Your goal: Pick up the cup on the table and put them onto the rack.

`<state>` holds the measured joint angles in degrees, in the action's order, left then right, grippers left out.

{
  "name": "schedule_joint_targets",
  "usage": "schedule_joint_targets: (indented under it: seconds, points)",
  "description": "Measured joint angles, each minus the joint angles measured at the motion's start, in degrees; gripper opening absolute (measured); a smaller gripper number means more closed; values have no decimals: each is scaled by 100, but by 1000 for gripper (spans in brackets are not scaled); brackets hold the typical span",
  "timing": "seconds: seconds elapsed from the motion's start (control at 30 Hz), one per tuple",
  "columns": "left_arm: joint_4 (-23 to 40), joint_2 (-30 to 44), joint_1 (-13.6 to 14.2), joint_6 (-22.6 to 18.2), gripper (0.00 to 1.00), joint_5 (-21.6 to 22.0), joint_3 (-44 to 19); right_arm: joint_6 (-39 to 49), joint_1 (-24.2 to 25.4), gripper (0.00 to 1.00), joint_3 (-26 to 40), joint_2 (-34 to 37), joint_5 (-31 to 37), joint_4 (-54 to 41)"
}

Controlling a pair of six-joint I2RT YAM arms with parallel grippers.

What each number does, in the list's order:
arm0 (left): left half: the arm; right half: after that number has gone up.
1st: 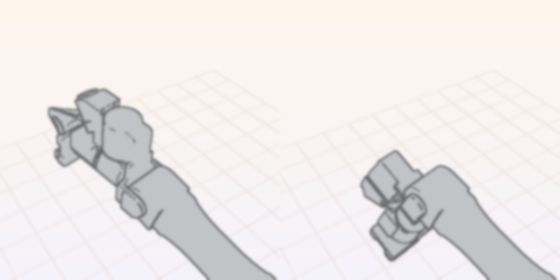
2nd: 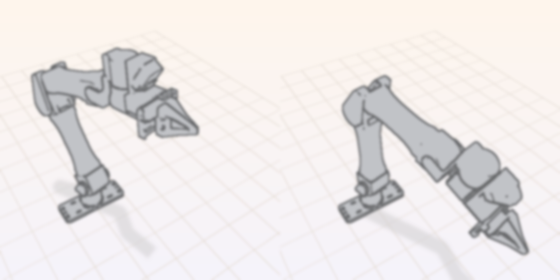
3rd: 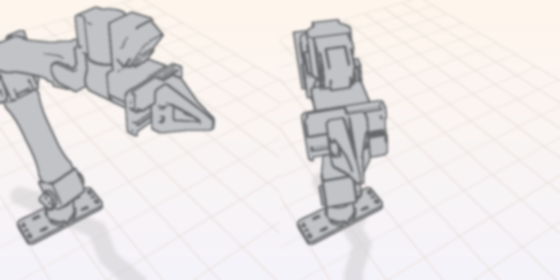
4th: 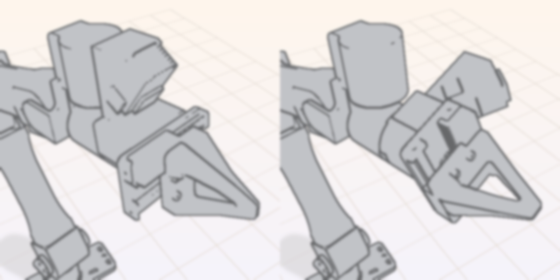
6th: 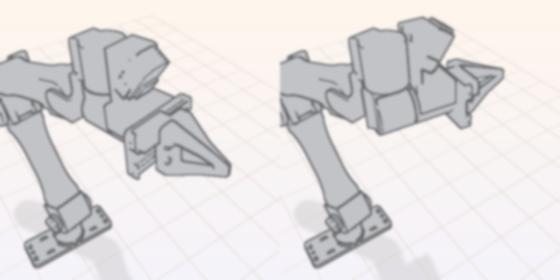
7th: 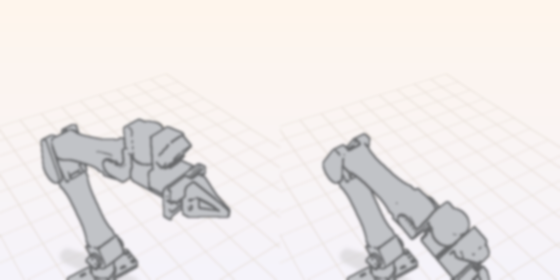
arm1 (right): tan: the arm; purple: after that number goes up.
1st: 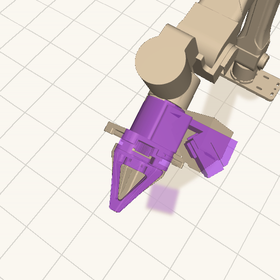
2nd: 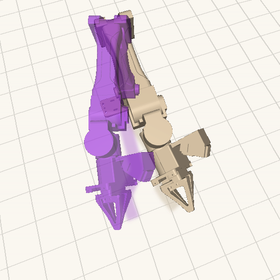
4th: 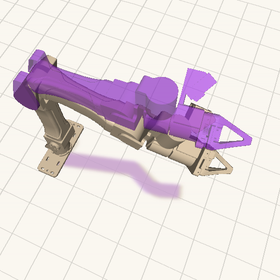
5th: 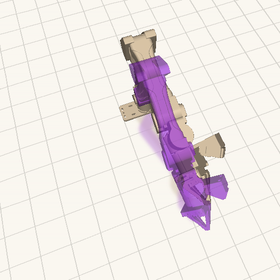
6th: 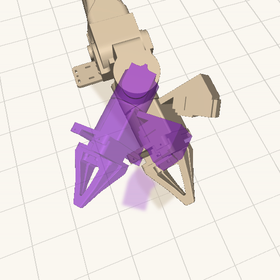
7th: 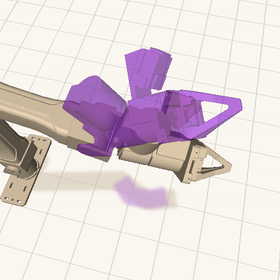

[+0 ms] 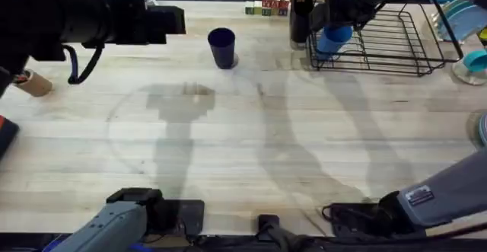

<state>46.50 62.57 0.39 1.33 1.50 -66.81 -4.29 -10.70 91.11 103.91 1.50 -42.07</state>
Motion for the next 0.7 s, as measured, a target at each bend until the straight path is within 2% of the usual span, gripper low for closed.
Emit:
schedule_joint_targets:
  seconds: [0.2, 0.4, 0.43, 0.53, 0.57, 0.7]
  points:
    - [0, 0, -1, 1, 993, 0, 0, -2, -114, 365, 199, -89, 0, -27]
    - [-3, 0, 1, 0, 993, 0, 0, -1, -114, 471, 203, -573, 0, -124]
    - [-9, 0, 1, 1, 993, 0, 0, -21, -114, 538, 206, -676, 0, -140]
    - [-20, 0, 1, 1, 993, 0, 0, -19, -114, 925, 237, -954, 0, -167]
    - [-19, 0, -1, -1, 993, 0, 0, -2, -114, 976, 252, -1038, 0, -165]
    - [-20, 0, 1, -1, 993, 0, 0, -4, -166, 992, 273, -1324, -201, -154]
